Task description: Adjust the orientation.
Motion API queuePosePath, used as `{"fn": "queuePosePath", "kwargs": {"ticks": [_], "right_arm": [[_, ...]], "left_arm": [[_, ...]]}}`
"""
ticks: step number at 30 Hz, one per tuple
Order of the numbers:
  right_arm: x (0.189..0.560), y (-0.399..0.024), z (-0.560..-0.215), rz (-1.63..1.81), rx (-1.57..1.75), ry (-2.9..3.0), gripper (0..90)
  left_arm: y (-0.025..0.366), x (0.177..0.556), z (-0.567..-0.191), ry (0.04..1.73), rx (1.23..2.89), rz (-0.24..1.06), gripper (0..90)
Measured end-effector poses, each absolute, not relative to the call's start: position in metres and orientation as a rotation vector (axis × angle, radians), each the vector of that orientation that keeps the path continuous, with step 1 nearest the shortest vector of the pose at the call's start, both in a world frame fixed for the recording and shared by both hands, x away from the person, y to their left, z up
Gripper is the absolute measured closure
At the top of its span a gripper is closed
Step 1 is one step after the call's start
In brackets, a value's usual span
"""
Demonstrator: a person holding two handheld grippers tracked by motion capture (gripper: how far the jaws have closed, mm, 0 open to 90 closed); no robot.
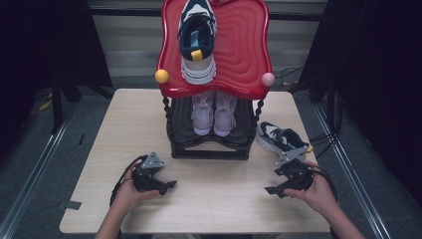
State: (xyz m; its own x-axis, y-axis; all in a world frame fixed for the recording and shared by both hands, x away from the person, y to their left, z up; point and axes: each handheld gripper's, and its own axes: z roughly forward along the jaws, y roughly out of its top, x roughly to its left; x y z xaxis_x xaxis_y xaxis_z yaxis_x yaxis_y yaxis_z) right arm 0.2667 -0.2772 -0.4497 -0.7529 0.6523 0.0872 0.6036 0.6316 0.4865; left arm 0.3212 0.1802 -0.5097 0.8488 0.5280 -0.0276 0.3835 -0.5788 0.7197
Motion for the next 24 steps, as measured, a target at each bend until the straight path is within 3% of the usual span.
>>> {"fn": "queuePosePath", "kwargs": {"ticks": [24], "right_arm": [[0.299,-0.301,-0.379,0.545,0.978,2.744,20.3]], "left_arm": [[0.18,0.321,-0.51,0.659,2.256,0.243,10.5]]}}
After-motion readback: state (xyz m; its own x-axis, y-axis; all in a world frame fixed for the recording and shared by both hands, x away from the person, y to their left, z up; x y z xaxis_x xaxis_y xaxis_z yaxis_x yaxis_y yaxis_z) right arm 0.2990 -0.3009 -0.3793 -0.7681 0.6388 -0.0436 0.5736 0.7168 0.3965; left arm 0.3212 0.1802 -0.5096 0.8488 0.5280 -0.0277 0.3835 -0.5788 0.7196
